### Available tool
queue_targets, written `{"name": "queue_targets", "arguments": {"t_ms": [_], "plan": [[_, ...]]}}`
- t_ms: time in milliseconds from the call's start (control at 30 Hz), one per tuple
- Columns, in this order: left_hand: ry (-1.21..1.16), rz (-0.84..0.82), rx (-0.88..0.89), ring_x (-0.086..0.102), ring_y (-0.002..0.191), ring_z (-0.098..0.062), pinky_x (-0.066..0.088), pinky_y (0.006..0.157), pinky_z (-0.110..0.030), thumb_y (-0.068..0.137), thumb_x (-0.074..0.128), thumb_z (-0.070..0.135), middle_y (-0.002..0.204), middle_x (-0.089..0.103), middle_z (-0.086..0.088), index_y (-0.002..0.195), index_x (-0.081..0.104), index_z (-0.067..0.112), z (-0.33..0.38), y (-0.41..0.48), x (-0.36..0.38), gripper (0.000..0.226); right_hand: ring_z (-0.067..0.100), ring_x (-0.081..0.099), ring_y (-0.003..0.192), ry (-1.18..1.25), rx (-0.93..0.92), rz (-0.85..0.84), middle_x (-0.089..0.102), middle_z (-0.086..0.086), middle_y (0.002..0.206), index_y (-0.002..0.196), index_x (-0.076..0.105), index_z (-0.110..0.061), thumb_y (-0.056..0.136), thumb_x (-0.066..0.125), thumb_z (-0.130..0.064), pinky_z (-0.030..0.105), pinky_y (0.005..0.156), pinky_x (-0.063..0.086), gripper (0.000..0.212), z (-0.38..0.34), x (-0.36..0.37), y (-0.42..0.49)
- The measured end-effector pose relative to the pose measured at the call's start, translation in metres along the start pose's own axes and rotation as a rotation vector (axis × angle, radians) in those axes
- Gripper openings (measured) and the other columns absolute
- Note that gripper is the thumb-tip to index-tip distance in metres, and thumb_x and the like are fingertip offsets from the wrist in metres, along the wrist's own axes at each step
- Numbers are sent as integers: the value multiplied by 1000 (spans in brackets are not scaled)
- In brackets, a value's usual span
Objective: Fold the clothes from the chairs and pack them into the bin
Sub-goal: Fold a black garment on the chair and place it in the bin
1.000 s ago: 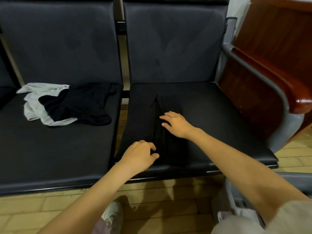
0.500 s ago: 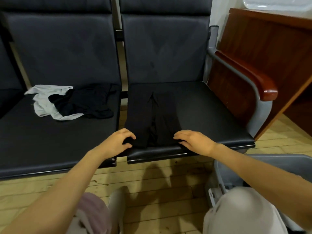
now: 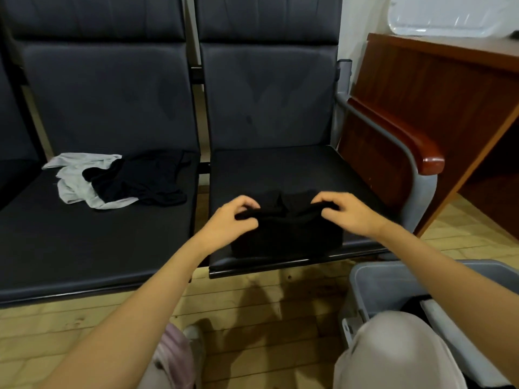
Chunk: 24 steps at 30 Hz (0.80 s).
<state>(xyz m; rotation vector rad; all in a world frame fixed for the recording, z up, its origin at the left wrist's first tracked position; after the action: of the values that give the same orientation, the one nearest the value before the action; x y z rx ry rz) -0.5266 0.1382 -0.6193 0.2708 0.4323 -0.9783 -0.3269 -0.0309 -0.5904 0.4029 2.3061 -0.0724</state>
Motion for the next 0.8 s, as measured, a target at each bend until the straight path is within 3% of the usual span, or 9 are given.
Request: {"name": "queue_targets", "arguments": {"t_ms": [33,133,233,300,400,500,633,700,800], "plan": [[-137,64,-38,54,103,-1,50,84,-25,88,65,13,116,57,9,109,57,27,0,11,-2,27,14,64,90,25,26,17,65,-10,92,93,64,-30,91,52,-5,33,82,50,27,3,-8,9],[-553,270,-264,56,116,-22,48,100,-41,85,71,22,129,54,-8,123,52,23,-15,49,3,43,18,62,101,95,200,105,63,-2,107,105,58,-32,95,52,-14,40,92,51,22,34,-18,42],[-718,343,-551,49,125,-29,41,106,-47,90,63,39,139,49,-10,138,42,11,-42,77,21,59,24,52,121,107,437,190,54,9,131,138,41,-25,96,55,-25,37,102,42,44,77,-1,62],[-659,330,-630,45,128,-29,38,108,-47,91,61,42,143,45,-11,144,34,11,-56,83,28,67,26,49,125,160,566,232,52,9,134,147,30,-18,97,54,-31,33,100,38,57,97,16,65],[-608,306,-552,48,123,-27,41,106,-48,87,70,22,138,46,-10,148,23,22,-67,88,27,77,21,53,117,296,597,358,57,0,113,143,36,-18,96,56,-32,28,91,38,53,113,25,64],[-417,239,-412,51,116,-20,49,96,-42,86,67,5,134,48,-9,144,35,31,-66,88,25,71,13,54,99,231,490,435,56,-3,98,134,48,-17,94,59,-21,24,87,41,41,114,24,60],[-214,439,-265,42,127,-15,43,99,-33,94,58,8,138,46,-7,134,51,28,-58,92,20,45,8,56,81,140,288,625,55,-9,89,117,60,-18,93,60,-13,14,75,46,24,97,15,62],[-33,478,-243,38,134,-21,37,106,-34,95,56,12,145,40,-9,142,41,22,-54,89,21,50,8,58,86,141,285,631,58,-7,94,118,59,-17,94,59,-14,18,80,48,24,94,18,67],[400,448,-182,19,142,-33,25,115,-41,97,54,20,154,18,-18,149,24,8,-50,79,30,61,21,53,116,35,378,512,55,6,123,132,50,-12,96,56,-18,27,97,41,38,100,30,73]]}}
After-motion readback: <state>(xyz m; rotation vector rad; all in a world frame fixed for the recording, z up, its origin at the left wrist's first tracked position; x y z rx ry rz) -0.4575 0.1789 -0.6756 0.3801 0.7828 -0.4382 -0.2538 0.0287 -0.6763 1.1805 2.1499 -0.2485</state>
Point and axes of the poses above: each hand's wrist, its own y-axis towards the middle knuckle, its own x-axis out of the palm, z = x × y, the point moved 3 cm from there along y, towards the middle knuckle
